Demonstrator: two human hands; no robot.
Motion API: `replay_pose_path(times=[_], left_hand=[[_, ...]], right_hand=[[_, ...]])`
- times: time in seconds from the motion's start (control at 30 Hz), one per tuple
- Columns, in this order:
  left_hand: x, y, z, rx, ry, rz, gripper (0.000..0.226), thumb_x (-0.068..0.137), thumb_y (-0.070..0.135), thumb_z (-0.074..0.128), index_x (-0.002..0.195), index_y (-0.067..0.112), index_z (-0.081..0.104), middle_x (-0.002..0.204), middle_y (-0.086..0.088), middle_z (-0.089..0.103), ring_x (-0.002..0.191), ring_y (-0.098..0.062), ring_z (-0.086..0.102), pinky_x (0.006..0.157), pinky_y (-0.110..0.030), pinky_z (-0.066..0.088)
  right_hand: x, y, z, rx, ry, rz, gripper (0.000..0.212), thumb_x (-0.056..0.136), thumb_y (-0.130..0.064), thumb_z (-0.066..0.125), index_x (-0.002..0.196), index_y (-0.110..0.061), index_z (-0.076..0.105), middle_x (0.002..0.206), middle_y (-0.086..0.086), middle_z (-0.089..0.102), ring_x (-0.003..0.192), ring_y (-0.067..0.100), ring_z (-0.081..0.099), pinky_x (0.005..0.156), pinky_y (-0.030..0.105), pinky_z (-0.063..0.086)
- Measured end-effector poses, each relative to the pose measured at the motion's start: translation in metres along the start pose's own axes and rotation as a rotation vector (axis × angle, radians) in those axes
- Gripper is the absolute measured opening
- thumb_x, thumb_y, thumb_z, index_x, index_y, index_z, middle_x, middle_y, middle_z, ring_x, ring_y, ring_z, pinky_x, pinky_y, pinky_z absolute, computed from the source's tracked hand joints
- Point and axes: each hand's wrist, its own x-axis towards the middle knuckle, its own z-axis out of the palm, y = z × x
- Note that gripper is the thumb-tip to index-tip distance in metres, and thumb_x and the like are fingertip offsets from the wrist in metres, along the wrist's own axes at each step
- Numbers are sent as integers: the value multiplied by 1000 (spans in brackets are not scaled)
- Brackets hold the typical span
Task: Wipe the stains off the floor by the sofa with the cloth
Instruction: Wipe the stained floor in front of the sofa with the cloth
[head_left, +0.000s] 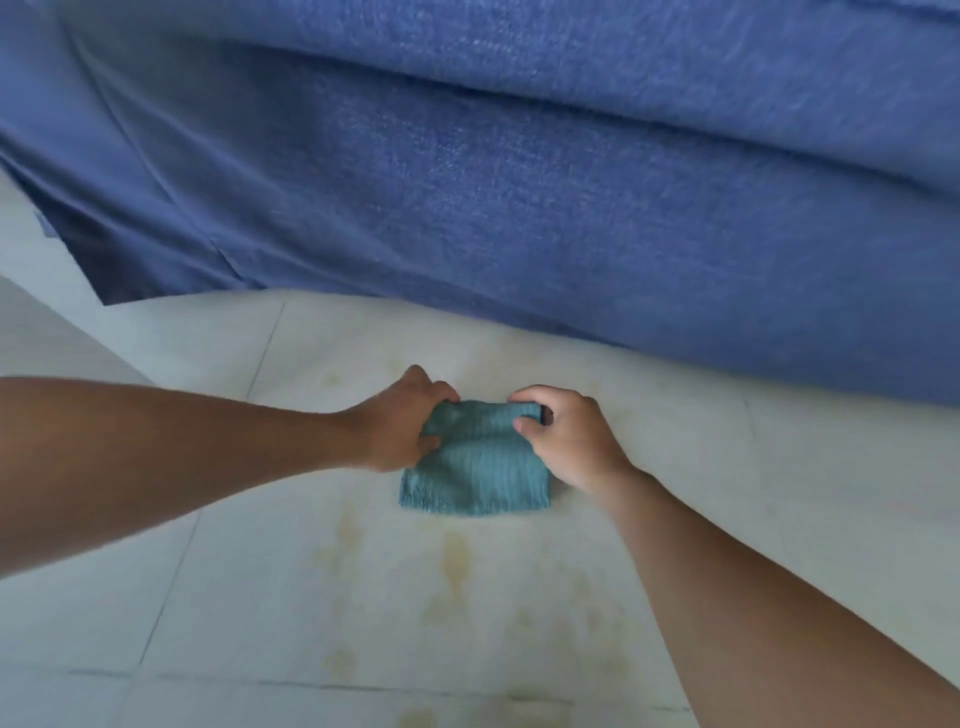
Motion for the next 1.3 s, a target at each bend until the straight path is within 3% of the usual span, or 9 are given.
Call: replay_pose_path(times=[0.1,0.2,0.3,0.4,0.53,0.6,0.73,1.1,1.3], left_hand=[[-3,18,-12,68,-35,-62,60,91,11,65,145,16,40,137,-9,27,98,-27,61,94,-37,51],[-2,29,-13,126,-50,-66,61,90,11,64,146,12,38,139,-10,24,99,-32,63,91,-42,53],[-5,28,-11,267,-120,6,63,90,17,63,146,10,33,140,-7,20,90,-29,62,84,-44,54],[-11,17,-22,509,-145,94,71,90,30,62,149,16,25,149,-4,13,110,-27,51,91,-44,51],[-14,0,-44,698,-207,106,89,87,37,65,155,21,10,161,0,-5,143,-27,21,106,-44,42],[-9,-6,-48,740,-254,100,101,85,43,68,157,23,0,163,2,-16,151,-25,1,115,-47,30],[5,-9,-45,788,-317,104,123,76,49,76,155,25,-15,160,4,-32,150,-26,-18,119,-58,14],[34,-5,-39,693,-367,3,140,64,43,86,154,21,-19,160,-2,-31,149,-31,-18,112,-53,35],[26,-8,-40,642,-324,38,136,69,42,84,154,22,-20,159,1,-34,150,-27,-19,113,-48,35]], right_hand=[[-6,-12,-4,-21,40,80,24,97,-11,61,117,-20,72,68,-2,55,42,10,45,44,18,40],[-10,-18,-7,-33,84,129,27,99,-9,56,122,-16,69,94,8,63,48,14,47,49,23,41],[-12,-13,-4,-176,113,122,36,100,-11,51,134,-14,61,125,15,56,87,30,62,79,35,52],[-28,-6,9,-409,212,-95,43,99,-17,54,142,-15,55,138,11,48,125,33,44,107,37,39],[-37,-8,26,-457,-84,-317,52,104,-34,46,155,-24,39,167,1,23,155,23,14,125,41,16],[-35,-5,35,-510,-190,-308,57,106,-43,37,160,-30,24,171,-5,3,157,16,-4,126,40,2],[-25,6,40,-549,-166,-219,61,105,-50,27,161,-36,6,170,-11,-13,154,12,-18,126,39,-8],[-52,27,52,-575,24,1,63,102,-55,12,159,-38,-8,164,-12,-28,152,16,-27,122,43,-17],[-47,25,53,-549,9,21,64,101,-55,14,159,-38,-9,166,-10,-26,152,18,-27,120,44,-20]])
